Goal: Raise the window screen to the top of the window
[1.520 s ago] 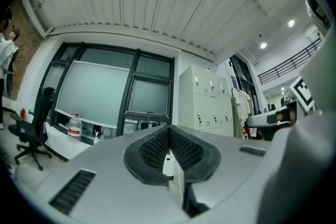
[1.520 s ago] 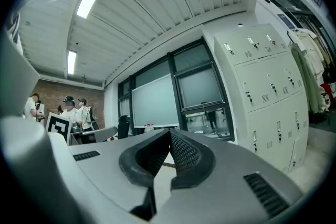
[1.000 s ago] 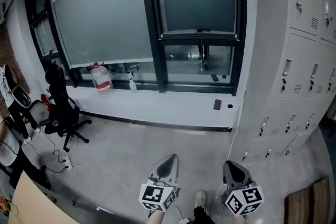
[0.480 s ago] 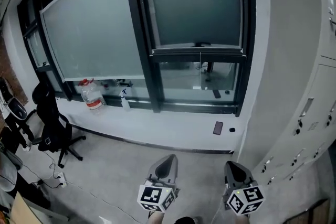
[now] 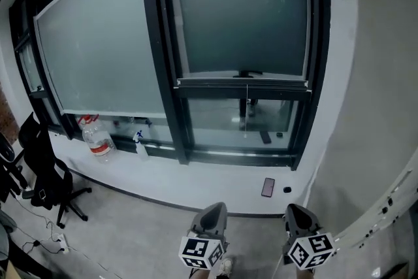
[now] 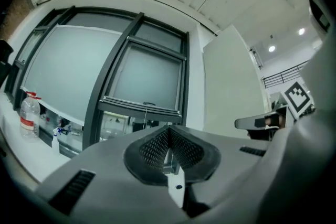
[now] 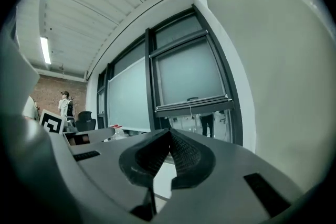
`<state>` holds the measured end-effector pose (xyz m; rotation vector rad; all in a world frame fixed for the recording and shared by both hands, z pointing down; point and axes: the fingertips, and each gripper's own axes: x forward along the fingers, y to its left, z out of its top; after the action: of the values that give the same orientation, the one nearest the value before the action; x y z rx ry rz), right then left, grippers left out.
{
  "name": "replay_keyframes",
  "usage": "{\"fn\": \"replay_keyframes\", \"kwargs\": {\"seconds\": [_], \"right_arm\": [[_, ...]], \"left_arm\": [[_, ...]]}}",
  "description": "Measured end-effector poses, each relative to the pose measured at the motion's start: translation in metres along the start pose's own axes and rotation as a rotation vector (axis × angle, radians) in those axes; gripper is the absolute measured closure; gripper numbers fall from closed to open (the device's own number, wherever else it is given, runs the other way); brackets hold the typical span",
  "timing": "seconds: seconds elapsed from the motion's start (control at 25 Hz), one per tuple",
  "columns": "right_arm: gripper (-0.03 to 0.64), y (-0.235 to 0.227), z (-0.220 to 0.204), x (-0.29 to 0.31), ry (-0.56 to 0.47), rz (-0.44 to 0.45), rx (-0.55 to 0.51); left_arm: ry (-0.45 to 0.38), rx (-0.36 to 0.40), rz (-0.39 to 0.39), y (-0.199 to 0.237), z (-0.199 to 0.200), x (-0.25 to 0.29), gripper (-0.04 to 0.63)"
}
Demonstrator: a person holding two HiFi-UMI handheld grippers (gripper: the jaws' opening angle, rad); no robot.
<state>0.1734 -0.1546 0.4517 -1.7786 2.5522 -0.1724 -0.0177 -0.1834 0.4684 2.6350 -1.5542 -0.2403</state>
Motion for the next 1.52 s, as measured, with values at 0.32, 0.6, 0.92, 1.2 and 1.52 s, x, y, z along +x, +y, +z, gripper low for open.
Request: {"fn": "replay_keyframes", "kwargs": {"seconds": [0.32, 0.6, 0.92, 1.2, 1.52], "right_arm": [[0.611, -0.038, 0.053, 0.176, -0.07, -0.02, -0.075], [0.611, -0.08, 0.065, 0.27, -0.064, -0.048, -0.056], [0.611, -0.163, 0.083, 0.38, -0.112, -0.054, -0.084], [0.611, -0.215, 0.117, 0.468, -0.12, -0.02, -0.227], [0.502, -0.239, 0.119, 0.557, 0.205, 0.07, -0.887]], "left_arm": [[-0.055, 0.067, -0.018, 0.108, 0.047, 0.152, 0.594], [-0.058, 0.071, -0.016, 0.159, 0.055, 0.248, 0.592], [-0.055, 0.103, -0.001, 0.192, 0.047, 0.379, 0.593], [-0.063, 0.209, 0.014, 0.217, 0.064, 0.474, 0.593], [0.202, 0.844, -0.111, 0.257, 0.057, 0.553, 0.497]]}}
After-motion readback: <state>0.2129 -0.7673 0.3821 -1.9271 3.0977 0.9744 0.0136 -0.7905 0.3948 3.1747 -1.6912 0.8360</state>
